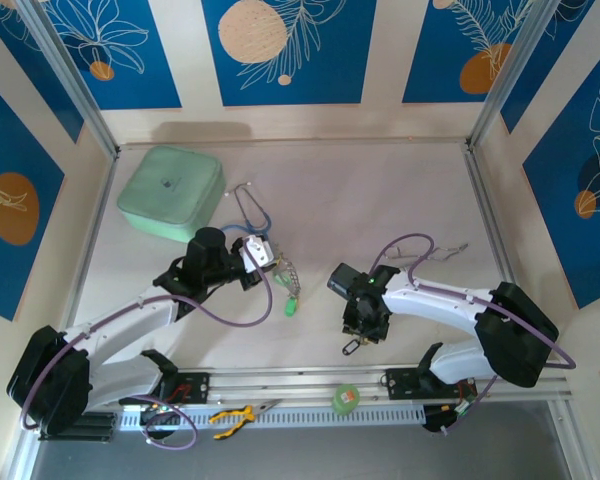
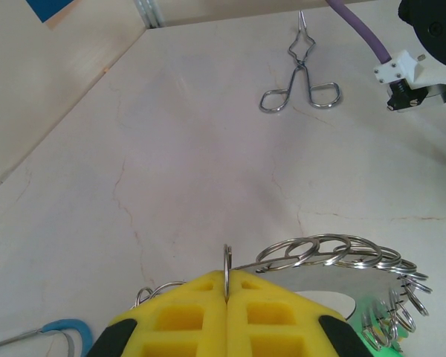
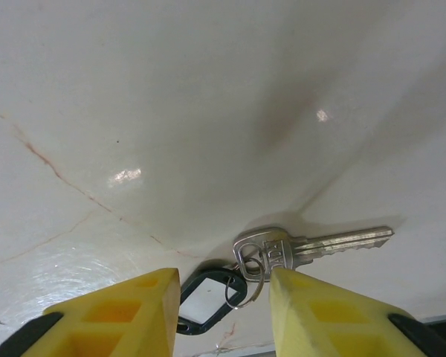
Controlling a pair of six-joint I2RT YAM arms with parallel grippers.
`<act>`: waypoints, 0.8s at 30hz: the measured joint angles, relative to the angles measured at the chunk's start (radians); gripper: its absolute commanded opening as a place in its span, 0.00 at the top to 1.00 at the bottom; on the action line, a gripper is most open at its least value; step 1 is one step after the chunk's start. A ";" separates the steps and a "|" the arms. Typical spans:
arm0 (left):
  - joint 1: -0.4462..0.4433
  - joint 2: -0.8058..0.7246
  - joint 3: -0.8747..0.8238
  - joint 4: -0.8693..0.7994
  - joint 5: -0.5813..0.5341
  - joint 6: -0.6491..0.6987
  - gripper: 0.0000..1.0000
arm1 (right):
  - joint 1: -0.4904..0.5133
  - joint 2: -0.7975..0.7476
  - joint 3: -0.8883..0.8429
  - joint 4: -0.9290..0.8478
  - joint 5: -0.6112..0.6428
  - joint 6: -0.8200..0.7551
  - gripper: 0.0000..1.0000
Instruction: Put the keys on the keyring
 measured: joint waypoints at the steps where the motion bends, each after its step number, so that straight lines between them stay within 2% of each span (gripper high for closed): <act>1: 0.000 0.000 0.000 0.000 0.000 0.000 1.00 | 0.000 0.000 0.000 0.000 -0.002 0.003 0.67; 12: -0.002 0.000 0.000 -0.001 0.006 0.016 1.00 | 0.000 0.031 0.000 -0.037 -0.002 0.045 0.74; 24: -0.006 0.000 0.000 -0.005 0.007 0.026 1.00 | -0.001 0.037 0.000 -0.037 -0.002 0.059 0.99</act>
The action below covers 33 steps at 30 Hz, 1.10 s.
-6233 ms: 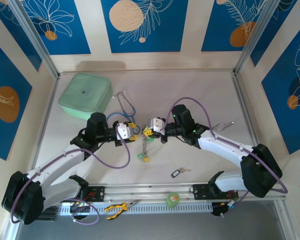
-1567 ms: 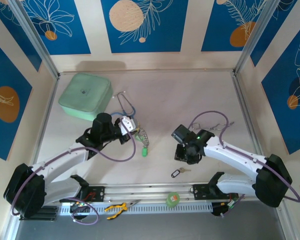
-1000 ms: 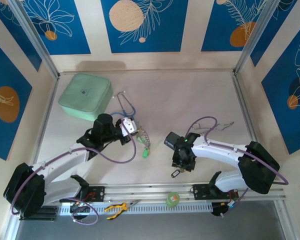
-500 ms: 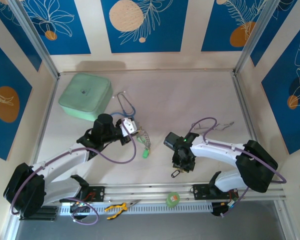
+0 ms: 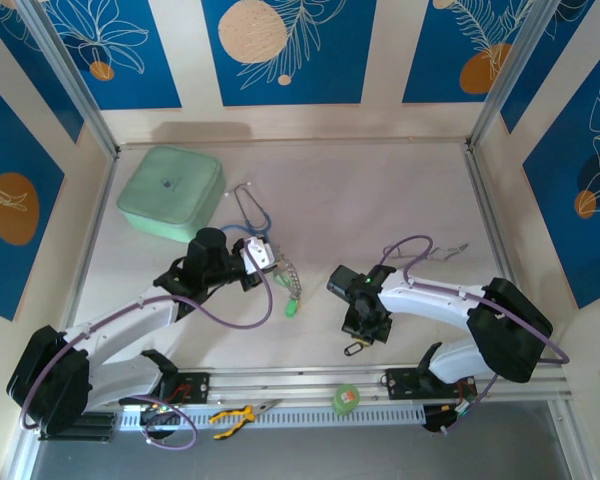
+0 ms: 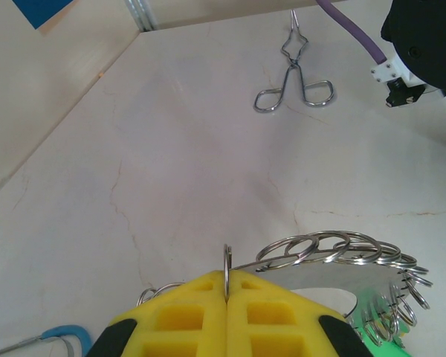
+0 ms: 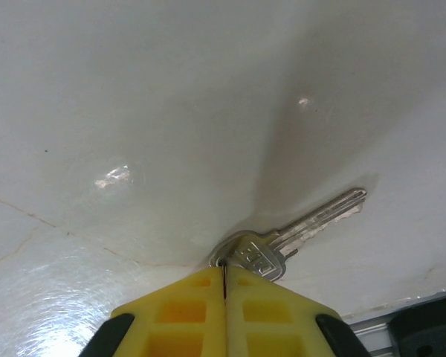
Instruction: Put the keys on the keyring
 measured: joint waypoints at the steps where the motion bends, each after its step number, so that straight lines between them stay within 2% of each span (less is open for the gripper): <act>1: 0.000 0.000 0.000 -0.001 0.000 0.000 1.00 | 0.000 0.000 0.000 0.000 0.000 0.001 1.00; 7: -0.002 0.000 0.000 -0.002 0.000 0.000 1.00 | -0.002 -0.056 0.000 0.012 0.021 -0.036 1.00; 11: -0.002 0.000 -0.001 0.003 0.000 -0.011 1.00 | -0.047 -0.162 0.017 0.071 0.026 -0.194 1.00; 14: -0.004 0.000 -0.014 0.028 0.012 -0.051 1.00 | -0.144 -0.175 0.061 0.124 0.001 -0.359 1.00; 18: -0.019 0.000 -0.022 0.026 0.020 -0.089 1.00 | -0.282 -0.104 0.138 0.179 -0.067 -0.586 1.00; 20: -0.022 -0.001 -0.022 0.019 0.024 -0.098 1.00 | -0.315 -0.049 0.182 0.188 -0.095 -0.678 1.00; 26: -0.022 -0.022 -0.035 -0.019 0.026 -0.106 1.00 | -0.330 0.115 0.299 0.211 -0.174 -0.858 1.00; 33: -0.029 -0.019 -0.048 -0.022 0.026 -0.105 1.00 | -0.320 0.263 0.355 0.221 -0.238 -0.919 1.00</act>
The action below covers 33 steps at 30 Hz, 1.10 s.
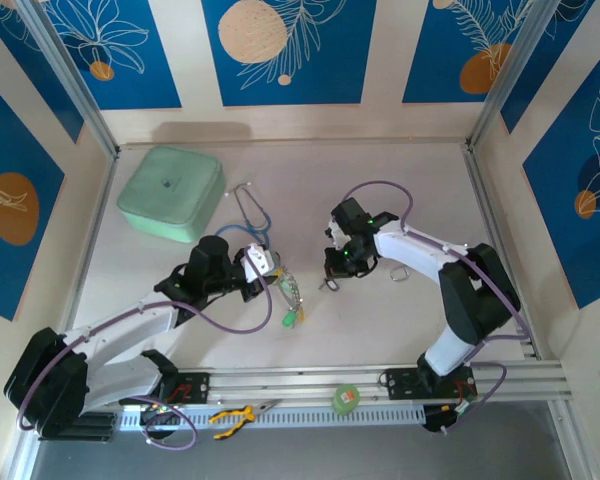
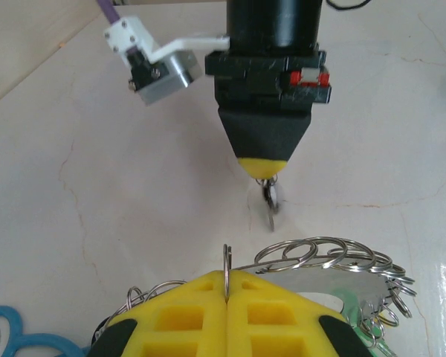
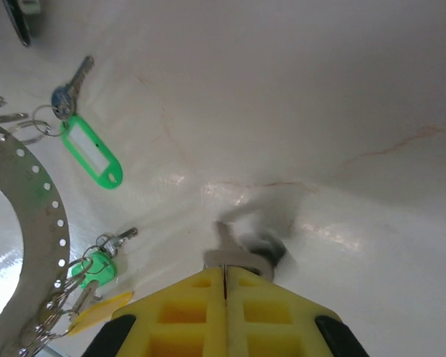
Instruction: Put the keys on the keyring
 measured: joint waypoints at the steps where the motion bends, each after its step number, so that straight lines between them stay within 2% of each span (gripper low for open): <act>1: -0.002 0.002 0.000 0.000 0.000 0.000 1.00 | 0.002 0.014 0.000 -0.001 -0.006 -0.003 1.00; 17: -0.011 0.034 -0.002 0.000 0.000 0.019 1.00 | 0.005 0.095 0.006 -0.013 -0.017 -0.029 1.00; 20: -0.012 0.034 -0.002 0.000 0.000 0.019 1.00 | 0.005 0.108 0.007 -0.015 -0.018 -0.029 0.91; 28: -0.012 0.034 -0.002 0.000 0.000 0.020 1.00 | 0.005 0.122 0.026 -0.018 -0.021 -0.029 0.85; 33: -0.012 0.034 -0.002 0.000 0.000 0.024 1.00 | 0.007 0.132 0.036 -0.028 -0.019 -0.030 0.77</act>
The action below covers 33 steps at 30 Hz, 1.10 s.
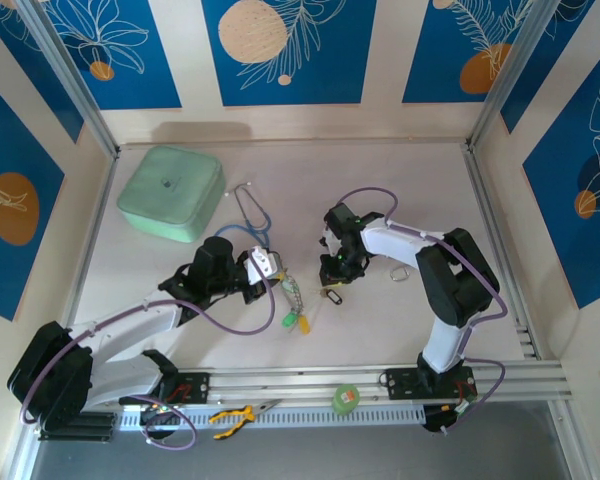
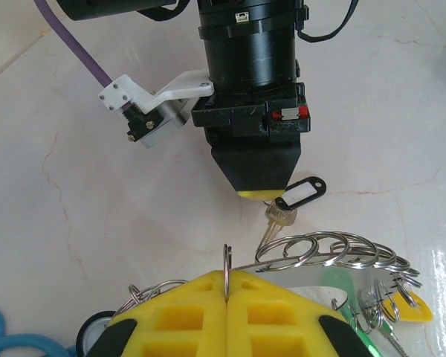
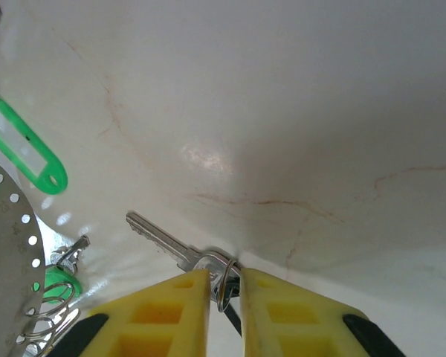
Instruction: Put the keys on the keyring
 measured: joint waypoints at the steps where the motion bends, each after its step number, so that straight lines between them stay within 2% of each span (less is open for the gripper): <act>1: 0.000 0.000 0.000 0.000 0.000 0.001 1.00 | 0.000 0.002 0.002 -0.006 0.000 -0.002 0.76; 8: -0.001 0.000 0.000 0.000 0.000 0.002 1.00 | 0.007 0.020 0.019 -0.019 0.003 -0.006 0.74; 26: -0.002 0.000 0.000 0.000 0.000 0.002 1.00 | 0.021 0.050 0.053 -0.068 0.035 -0.025 0.90; 33: -0.002 0.000 0.000 0.000 0.000 0.002 1.00 | 0.022 0.063 0.056 -0.074 0.037 -0.028 0.86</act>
